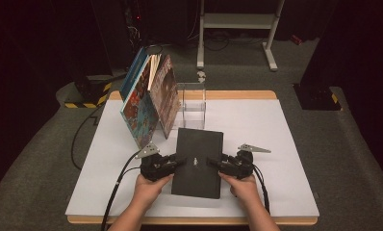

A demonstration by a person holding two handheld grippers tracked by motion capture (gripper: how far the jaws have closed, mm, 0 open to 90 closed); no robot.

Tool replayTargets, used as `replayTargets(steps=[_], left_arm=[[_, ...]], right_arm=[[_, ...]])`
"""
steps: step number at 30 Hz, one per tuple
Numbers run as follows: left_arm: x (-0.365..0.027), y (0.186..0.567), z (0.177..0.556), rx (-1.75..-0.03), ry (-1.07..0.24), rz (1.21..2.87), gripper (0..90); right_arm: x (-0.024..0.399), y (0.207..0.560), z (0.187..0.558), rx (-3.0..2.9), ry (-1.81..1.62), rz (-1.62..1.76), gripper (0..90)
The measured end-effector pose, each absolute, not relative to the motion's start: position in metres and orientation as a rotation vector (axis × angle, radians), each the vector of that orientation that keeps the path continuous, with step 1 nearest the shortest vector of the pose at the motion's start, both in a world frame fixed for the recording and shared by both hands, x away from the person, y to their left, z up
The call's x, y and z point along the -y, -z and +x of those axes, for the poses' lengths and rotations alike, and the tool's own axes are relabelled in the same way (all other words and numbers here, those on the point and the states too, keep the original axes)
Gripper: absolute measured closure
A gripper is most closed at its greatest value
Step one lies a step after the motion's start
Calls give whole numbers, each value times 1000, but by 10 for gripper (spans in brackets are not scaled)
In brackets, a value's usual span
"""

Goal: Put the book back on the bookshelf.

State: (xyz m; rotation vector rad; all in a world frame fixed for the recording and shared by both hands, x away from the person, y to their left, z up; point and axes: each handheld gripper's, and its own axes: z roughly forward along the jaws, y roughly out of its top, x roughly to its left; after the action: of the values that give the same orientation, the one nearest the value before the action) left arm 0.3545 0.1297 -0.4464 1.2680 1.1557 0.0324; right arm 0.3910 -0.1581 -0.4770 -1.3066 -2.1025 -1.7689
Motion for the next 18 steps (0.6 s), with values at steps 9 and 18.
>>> replayTargets(steps=[9,18], left_arm=[[-127,442,350,-1130,-68,1274,633],[-125,438,345,-1088,-109,1249,641]], right_arm=[[158,471,386,2140,1794,-1297,283],[159,461,382,2157,1854,-1302,311]])
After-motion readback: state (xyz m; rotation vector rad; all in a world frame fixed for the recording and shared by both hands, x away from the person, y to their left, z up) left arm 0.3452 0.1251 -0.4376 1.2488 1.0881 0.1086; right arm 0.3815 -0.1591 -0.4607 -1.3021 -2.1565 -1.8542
